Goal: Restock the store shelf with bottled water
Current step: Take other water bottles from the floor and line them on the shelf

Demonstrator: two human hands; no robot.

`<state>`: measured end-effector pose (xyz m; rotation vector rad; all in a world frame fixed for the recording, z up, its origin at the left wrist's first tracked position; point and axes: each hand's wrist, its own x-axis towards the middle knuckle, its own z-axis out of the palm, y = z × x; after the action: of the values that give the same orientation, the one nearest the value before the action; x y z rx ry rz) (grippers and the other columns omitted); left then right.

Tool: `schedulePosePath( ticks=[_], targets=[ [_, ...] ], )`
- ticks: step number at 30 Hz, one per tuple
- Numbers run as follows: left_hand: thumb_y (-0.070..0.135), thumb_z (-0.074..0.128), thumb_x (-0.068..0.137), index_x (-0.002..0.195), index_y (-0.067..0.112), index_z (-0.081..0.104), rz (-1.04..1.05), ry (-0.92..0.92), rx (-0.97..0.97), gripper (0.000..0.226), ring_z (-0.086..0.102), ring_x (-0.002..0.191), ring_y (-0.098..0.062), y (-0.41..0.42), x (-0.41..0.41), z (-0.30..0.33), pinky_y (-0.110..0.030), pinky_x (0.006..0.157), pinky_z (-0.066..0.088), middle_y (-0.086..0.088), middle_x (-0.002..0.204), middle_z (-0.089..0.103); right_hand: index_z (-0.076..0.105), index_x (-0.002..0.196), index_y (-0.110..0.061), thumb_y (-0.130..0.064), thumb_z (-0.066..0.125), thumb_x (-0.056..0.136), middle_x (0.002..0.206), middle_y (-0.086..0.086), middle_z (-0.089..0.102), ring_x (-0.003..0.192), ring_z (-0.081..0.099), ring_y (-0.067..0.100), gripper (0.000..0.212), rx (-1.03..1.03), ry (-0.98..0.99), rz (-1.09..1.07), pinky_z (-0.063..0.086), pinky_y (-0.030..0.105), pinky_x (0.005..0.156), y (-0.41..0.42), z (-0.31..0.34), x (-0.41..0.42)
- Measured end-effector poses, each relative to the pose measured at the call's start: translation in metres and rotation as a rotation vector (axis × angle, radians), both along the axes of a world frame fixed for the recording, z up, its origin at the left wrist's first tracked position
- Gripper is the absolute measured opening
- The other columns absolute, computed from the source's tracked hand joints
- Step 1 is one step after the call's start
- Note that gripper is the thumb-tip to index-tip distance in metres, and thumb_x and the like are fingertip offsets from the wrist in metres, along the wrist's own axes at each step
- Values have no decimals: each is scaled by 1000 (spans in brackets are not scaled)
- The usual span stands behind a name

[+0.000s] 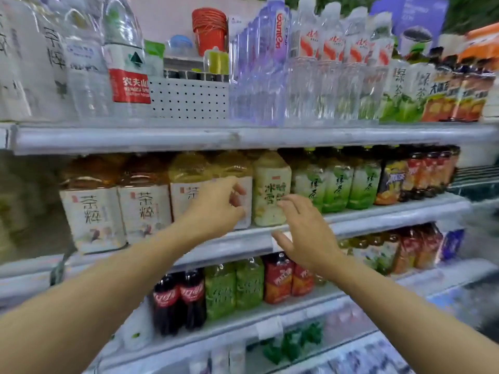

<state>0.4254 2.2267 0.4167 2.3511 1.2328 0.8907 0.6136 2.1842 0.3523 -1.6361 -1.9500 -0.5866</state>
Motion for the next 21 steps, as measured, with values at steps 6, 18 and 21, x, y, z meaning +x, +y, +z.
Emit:
schedulePosePath(
  ticks=[6,18,21],
  targets=[
    [26,65,85,115,21,52,-95,183,-220,33,58,96,-16,-19,-5,-105,-33,85,49,3,108,60,46,129,-6,-29,64,83,135,12,39,118,46,32,54,-264,64,-63,44,42,94,-49,-85,-3],
    [26,63,85,125,17,46,-148,415,-510,44,55,108,-24,-52,9,-304,-37,90,48,-5,121,55,34,140,-8,-27,58,92,146,12,27,124,41,33,57,-783,203,-248,37,36,96,-120,-260,30],
    [23,63,84,121,17,49,-143,420,-582,40,57,104,-25,-61,20,-351,-33,85,48,-2,110,58,34,140,-9,-26,59,89,144,10,29,126,39,32,59,-881,251,-278,39,36,98,-130,-306,46]
  ],
)
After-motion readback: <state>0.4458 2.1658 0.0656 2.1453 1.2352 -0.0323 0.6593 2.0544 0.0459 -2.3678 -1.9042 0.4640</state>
